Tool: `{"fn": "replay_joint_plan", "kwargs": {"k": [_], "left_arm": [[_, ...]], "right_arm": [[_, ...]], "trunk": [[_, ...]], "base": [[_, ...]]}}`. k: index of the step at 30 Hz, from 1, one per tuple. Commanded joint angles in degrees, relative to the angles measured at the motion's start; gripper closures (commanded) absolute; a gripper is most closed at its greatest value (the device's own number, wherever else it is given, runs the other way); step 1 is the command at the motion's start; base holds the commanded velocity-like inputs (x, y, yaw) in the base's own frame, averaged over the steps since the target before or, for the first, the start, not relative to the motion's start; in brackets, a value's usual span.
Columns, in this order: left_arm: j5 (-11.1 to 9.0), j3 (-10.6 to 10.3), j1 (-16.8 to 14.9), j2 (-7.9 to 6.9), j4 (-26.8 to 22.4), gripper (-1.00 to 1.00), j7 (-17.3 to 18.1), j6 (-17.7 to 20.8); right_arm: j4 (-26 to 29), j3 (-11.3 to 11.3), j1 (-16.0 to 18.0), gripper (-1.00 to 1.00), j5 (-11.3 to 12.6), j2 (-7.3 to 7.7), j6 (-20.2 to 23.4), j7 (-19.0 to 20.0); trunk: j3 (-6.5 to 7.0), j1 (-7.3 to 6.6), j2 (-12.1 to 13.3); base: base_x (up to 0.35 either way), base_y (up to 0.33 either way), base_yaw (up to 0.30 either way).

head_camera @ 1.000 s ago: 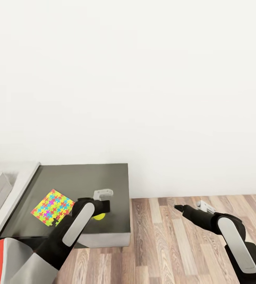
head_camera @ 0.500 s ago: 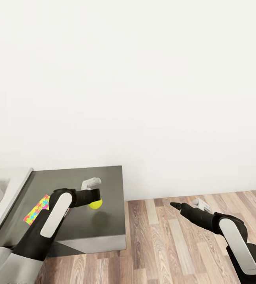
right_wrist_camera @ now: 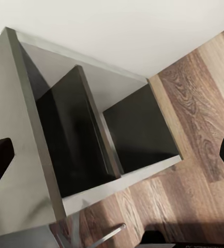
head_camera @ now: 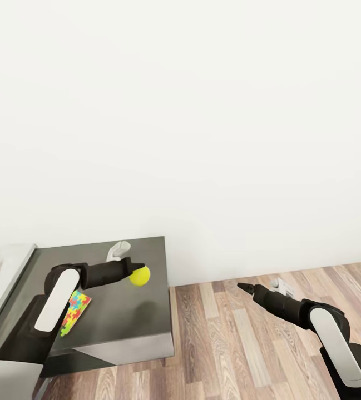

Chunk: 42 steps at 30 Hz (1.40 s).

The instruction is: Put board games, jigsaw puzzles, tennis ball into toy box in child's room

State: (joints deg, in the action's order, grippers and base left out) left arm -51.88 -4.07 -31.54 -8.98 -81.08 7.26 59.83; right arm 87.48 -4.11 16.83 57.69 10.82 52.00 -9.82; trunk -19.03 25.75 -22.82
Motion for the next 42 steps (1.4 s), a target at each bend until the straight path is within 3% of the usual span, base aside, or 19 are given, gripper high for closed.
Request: {"fn": "replay_joint_plan", "kwargs": {"k": [1,11,21,38,42], "left_arm": [[0.72,-0.01,-0.03,-0.06,-0.01,1.00,0.81,0.10],[0.72,0.02,0.07,-0.23,0.11,1.00,7.17,0.11],[0.72,-0.03,0.08,-0.13,0.13,1.00,7.95,0.03],[0.60,-0.07,0.08,-0.15,0.07,1.00,8.04,0.08],[0.56,-0.01,0.17,-0.23,-0.09,1.00,9.55,0.10]], "right_arm": [[0.06,-0.02,0.05,-1.00,0.59,0.00,0.21,-0.54],[0.06,-0.02,0.05,-1.00,0.64,-0.06,0.21,-0.38],[0.06,-0.02,0.05,-1.00,0.67,-0.17,0.21,-0.37],[0.53,-0.07,-0.05,-1.00,0.59,-0.25,0.07,-0.38],[0.51,-0.02,-0.13,-1.00,0.58,-0.12,0.11,-0.43]], "trunk": [[-0.01,0.03,-0.10],[0.89,0.03,-0.10],[1.10,0.03,-0.10],[1.34,0.03,-0.10],[1.35,0.03,-0.10]], "base": [[-0.068,0.000,-0.093],[-0.064,0.000,-0.015],[-0.103,0.000,0.037],[-0.037,0.000,0.162],[-0.014,0.000,0.004]]}}
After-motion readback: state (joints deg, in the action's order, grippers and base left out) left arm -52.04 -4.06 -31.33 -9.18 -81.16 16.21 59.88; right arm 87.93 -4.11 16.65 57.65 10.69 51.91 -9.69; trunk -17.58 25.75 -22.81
